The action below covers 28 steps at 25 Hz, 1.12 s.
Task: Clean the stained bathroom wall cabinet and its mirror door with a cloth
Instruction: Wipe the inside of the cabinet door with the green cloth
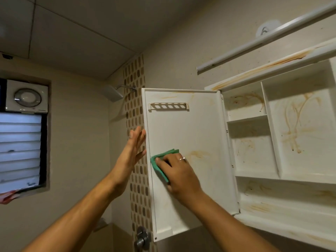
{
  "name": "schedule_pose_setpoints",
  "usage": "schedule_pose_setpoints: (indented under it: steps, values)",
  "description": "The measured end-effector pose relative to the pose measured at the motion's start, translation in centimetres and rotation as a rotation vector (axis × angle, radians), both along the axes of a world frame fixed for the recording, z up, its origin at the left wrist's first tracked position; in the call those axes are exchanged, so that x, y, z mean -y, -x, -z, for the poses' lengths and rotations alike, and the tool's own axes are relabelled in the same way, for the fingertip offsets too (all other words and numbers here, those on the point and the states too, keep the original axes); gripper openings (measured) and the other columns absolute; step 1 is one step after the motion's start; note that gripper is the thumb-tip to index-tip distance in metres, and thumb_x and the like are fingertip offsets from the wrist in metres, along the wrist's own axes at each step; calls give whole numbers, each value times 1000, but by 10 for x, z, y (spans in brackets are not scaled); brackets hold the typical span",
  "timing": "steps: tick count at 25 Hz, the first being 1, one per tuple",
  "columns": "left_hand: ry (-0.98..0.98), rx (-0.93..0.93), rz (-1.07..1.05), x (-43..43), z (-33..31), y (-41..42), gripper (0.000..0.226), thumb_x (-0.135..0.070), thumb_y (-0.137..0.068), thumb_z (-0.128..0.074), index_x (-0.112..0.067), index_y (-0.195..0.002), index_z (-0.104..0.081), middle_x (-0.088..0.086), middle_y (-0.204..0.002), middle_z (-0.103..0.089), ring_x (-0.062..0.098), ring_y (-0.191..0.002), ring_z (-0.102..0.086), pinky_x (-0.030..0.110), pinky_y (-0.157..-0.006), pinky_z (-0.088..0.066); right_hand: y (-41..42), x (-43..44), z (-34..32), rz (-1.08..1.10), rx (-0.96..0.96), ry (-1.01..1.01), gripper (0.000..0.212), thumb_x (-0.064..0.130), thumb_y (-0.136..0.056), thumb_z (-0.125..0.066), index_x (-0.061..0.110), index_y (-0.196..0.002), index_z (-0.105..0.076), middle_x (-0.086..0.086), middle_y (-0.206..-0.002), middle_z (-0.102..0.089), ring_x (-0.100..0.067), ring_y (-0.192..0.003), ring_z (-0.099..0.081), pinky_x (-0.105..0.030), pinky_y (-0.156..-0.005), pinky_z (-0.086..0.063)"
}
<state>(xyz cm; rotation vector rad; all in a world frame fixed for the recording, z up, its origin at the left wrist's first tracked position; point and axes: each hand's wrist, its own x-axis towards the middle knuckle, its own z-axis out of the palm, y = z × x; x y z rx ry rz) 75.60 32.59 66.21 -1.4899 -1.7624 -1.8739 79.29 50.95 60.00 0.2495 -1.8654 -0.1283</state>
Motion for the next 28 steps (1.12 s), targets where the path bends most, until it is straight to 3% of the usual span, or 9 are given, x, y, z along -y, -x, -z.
schedule_pose_setpoints:
  steps: [2, 5, 7, 10, 13, 18, 24, 26, 28]
  values:
    - [29, -22, -3, 0, 2, -4, 73, -74, -90, -22, -46, -157, -18, -28, -161, -29, -13, -142, -33, 27, -120, -26, -14, -73, -1, 123, -58, 67, 39, 2, -86, -55, 10, -122, -68, -9, -110, -63, -33, -99, -59, -41, -79, -55]
    - [59, -32, -3, -1, 2, -10, 62, -75, -88, -21, -57, -147, -22, -35, -156, -28, -16, -141, -31, 21, -114, -26, -28, -139, -14, 133, -174, 752, 48, -11, -85, -58, 11, -127, -66, -7, -116, -60, -33, -110, -58, -32, -83, -51]
    - [44, -34, -4, -1, 1, -11, 67, -76, -88, -21, -54, -151, -22, -33, -158, -27, -14, -142, -30, 24, -117, -24, -12, -96, -12, 64, -212, 927, 52, -8, -87, -60, 15, -133, -64, -4, -116, -59, -29, -107, -59, -31, -82, -52]
    - [-5, 12, 10, -2, 4, -10, 80, -76, -89, -21, -39, -160, -20, -25, -161, -30, -12, -142, -34, 29, -121, -25, -1, -3, 18, -114, -22, 555, 53, 5, -88, -69, 22, -137, -61, 5, -120, -55, -15, -109, -53, -24, -85, -55]
    - [-22, 42, 38, -1, 10, -10, 81, -75, -89, -21, -35, -160, -22, -24, -160, -34, -11, -141, -36, 30, -120, -26, -19, -44, 19, -36, 78, 96, 45, 7, -85, -73, 18, -128, -66, -3, -115, -61, -22, -104, -56, -30, -83, -55]
    - [4, 62, 44, 0, 16, -12, 82, -76, -90, -22, -33, -161, -23, -23, -161, -32, -9, -144, -33, 34, -124, -23, -17, -91, 10, 16, -183, 1065, 42, -2, -93, -61, 18, -129, -64, -2, -122, -60, -26, -109, -63, -27, -82, -52]
    - [5, 51, 20, 0, 25, -10, 81, -78, -89, -22, -37, -158, -26, -25, -160, -34, -9, -143, -35, 35, -124, -23, -6, 0, 42, -114, 115, 173, 45, 24, -90, -74, 26, -133, -61, 6, -117, -55, -11, -105, -52, -20, -81, -53]
    - [36, 46, 31, 2, 29, -9, 86, -81, -86, -24, -37, -160, -24, -26, -160, -33, -9, -144, -34, 35, -125, -22, -15, -57, 38, 38, 85, 277, 47, 11, -84, -76, 21, -128, -64, 1, -119, -58, -21, -108, -56, -29, -82, -57]
    - [48, 33, 5, 1, 30, -8, 81, -81, -88, -22, -42, -159, -24, -28, -160, -31, -8, -145, -32, 35, -125, -21, -14, -87, 29, 44, -121, 756, 45, 0, -87, -68, 20, -126, -63, 0, -120, -57, -26, -110, -60, -35, -80, -60]
